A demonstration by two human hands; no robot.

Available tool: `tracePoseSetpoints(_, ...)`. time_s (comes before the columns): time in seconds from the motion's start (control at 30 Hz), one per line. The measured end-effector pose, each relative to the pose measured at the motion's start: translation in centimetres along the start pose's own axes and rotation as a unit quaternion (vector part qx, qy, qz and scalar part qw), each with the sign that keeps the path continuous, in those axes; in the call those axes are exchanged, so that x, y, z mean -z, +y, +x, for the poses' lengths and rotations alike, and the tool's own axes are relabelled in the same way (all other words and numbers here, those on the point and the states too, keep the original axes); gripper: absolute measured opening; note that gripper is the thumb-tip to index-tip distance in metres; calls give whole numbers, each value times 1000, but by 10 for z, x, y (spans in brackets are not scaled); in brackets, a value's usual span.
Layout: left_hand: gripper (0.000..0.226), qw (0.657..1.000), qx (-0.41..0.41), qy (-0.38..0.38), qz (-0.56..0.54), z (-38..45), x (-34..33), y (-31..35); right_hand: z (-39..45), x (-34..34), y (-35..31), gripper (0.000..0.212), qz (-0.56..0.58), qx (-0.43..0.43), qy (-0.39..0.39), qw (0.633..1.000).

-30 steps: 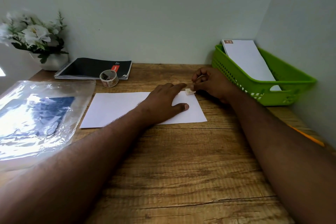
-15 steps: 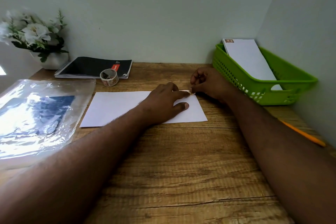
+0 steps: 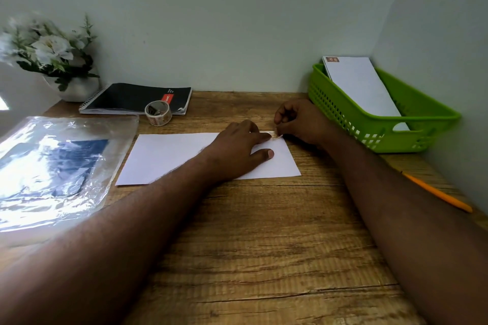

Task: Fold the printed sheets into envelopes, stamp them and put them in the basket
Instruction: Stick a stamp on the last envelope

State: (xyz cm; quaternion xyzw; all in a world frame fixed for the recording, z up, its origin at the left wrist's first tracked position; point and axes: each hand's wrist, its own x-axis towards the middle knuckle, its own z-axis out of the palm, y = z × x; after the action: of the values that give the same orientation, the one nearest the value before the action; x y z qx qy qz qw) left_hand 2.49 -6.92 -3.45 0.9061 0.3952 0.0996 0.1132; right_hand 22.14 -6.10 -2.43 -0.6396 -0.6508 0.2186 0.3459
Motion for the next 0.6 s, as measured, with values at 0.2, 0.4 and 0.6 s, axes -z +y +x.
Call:
tracePoseSetpoints(0.2,60,1000,0,-7,7,1,-1,-1,1,-4,2,18,-1,0,23,1000)
tracePoseSetpoints(0.4,55,1000,-5,-10,18,1,-1,0,1,-3,0,16,4,-7,15,1000)
tracePoseSetpoints(0.6,50,1000,-7,-6,22,1,0,0,3,5,0,20,4,-27,-20,999)
